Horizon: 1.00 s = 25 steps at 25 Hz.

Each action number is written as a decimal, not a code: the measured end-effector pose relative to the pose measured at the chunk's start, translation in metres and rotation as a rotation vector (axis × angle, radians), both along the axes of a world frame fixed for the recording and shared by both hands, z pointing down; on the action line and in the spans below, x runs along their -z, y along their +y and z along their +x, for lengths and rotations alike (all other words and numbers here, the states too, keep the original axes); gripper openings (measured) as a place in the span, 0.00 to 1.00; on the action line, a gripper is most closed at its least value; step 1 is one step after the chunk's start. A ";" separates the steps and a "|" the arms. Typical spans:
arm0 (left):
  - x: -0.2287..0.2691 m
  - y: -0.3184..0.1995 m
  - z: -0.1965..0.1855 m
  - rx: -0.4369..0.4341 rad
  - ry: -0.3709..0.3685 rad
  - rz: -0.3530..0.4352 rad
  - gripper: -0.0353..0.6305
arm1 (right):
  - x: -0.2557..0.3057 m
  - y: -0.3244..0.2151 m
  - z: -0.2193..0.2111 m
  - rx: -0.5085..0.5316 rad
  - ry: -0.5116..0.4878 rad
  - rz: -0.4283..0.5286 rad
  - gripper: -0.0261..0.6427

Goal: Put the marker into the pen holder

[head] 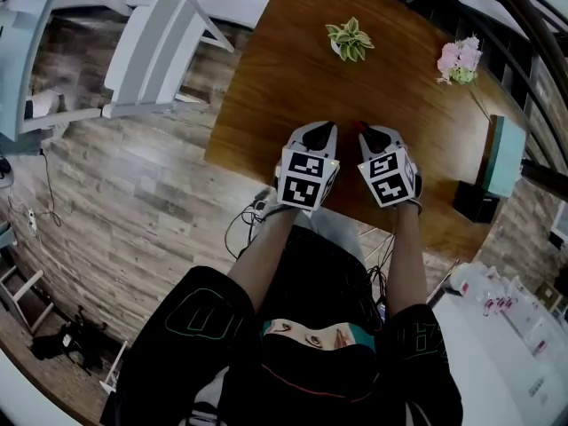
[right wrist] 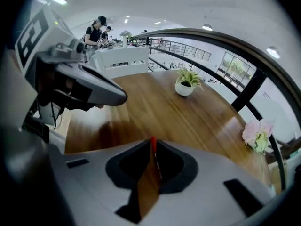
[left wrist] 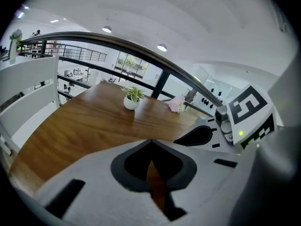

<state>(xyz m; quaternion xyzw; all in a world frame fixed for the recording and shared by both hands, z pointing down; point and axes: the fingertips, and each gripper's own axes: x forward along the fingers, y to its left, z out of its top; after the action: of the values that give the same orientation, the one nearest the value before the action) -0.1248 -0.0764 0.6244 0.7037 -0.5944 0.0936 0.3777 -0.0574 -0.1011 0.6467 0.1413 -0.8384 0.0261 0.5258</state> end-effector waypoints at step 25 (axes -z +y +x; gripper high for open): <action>0.012 -0.011 -0.035 0.063 0.034 0.042 0.06 | -0.032 -0.001 0.001 0.132 0.229 -0.050 0.11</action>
<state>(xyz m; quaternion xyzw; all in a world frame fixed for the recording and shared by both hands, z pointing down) -0.1596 -0.0879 0.6122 0.6940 -0.6114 0.0571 0.3758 -0.0564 -0.1026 0.6789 0.0748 -0.7794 -0.0040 0.6220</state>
